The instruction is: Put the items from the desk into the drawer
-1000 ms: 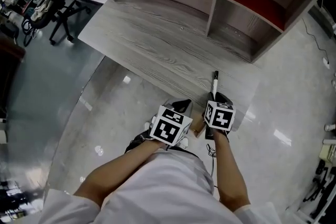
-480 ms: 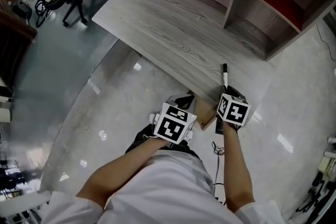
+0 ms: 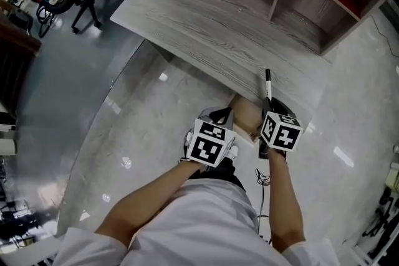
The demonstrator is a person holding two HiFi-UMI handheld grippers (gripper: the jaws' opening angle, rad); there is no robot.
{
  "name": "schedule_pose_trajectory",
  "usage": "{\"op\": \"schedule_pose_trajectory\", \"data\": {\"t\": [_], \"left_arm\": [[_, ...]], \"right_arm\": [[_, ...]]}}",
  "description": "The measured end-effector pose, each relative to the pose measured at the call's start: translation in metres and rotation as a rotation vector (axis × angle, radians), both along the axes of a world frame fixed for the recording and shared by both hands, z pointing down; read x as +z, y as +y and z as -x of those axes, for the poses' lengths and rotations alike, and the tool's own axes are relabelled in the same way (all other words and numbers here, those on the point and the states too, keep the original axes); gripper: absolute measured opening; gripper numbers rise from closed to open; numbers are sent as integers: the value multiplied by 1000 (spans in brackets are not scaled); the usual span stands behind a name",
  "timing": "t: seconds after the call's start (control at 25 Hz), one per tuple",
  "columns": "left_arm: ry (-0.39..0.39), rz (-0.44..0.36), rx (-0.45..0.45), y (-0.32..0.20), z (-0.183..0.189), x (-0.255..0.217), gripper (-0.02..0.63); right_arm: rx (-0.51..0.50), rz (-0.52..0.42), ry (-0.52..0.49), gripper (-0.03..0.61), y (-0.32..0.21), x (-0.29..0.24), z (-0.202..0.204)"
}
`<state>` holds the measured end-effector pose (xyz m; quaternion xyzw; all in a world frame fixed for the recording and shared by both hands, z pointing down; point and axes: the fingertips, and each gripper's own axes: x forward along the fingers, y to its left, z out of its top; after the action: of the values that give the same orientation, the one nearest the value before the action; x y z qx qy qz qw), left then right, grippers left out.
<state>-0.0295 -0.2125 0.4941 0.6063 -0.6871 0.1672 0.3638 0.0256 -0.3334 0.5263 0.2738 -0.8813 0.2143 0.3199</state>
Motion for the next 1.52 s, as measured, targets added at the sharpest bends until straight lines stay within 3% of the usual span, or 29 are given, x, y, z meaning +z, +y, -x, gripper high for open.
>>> {"op": "schedule_pose_trajectory", "data": {"t": [0.88,1.52], "left_arm": [[77,-28,122,72,2,37,3],[104,23,80,61,1,79,3]], "right_arm": [[113,-5,-8,54,149,20,-11],[64,39,72,54,113,104,2]]}}
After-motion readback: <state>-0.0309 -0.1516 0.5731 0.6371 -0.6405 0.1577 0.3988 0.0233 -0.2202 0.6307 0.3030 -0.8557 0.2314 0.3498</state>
